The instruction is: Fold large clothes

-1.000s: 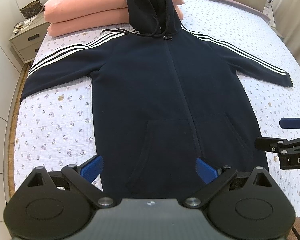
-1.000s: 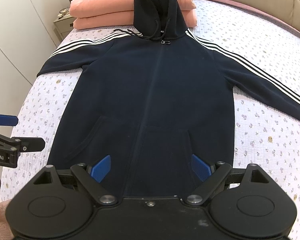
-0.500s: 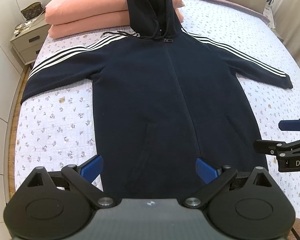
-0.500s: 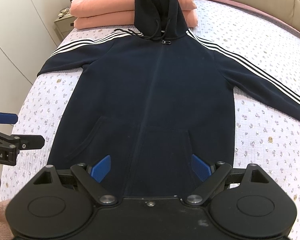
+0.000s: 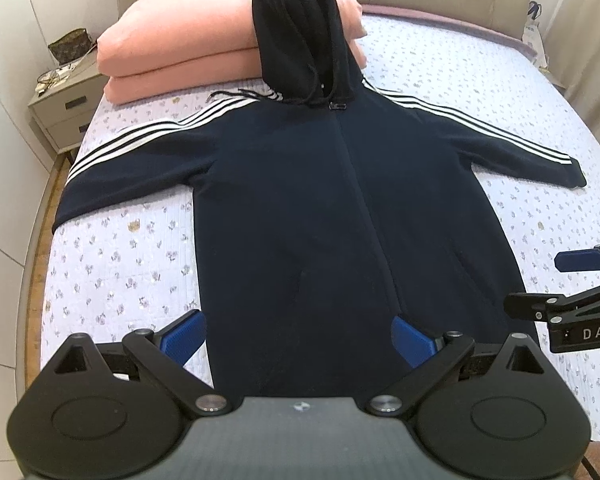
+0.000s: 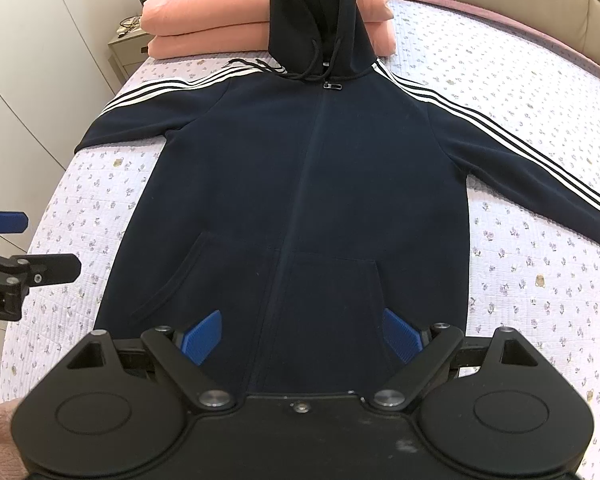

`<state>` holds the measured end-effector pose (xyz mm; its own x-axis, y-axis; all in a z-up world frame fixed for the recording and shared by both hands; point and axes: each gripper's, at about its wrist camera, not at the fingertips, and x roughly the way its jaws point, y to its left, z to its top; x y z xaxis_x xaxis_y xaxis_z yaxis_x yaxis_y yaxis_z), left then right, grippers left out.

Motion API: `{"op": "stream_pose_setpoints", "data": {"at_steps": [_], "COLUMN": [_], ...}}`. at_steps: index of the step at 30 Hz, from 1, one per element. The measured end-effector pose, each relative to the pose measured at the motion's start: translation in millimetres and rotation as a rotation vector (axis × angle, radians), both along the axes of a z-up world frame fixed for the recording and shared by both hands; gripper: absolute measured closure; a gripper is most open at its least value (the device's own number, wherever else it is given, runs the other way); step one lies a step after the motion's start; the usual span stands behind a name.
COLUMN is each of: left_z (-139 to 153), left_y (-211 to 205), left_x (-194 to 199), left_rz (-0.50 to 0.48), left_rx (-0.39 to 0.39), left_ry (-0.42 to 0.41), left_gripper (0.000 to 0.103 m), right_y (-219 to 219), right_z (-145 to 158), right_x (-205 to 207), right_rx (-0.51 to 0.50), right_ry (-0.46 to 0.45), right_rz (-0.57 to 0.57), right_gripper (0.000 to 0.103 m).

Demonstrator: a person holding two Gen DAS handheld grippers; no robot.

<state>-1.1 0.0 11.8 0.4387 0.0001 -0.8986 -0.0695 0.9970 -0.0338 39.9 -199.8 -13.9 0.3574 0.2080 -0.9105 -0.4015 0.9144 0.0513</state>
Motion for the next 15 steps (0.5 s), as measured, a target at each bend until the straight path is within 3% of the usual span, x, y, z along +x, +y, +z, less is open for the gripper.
{"op": "stream_pose_setpoints", "data": {"at_steps": [7,15], "left_z": [1,-6], "left_y": [2,13], "left_x": [-1,4], "left_rz": [0.007,0.009], "left_rx": [-0.001,-0.096], "left_ry": [-0.009,-0.010], "left_gripper": [0.002,0.002], "right_y": [0,4], "right_z": [0,0], "right_x": [0,5], "right_rx": [0.001,0.030], "right_ry": [0.003,0.011], "right_rz": [0.002,0.033], "right_gripper": [0.000,0.000]}}
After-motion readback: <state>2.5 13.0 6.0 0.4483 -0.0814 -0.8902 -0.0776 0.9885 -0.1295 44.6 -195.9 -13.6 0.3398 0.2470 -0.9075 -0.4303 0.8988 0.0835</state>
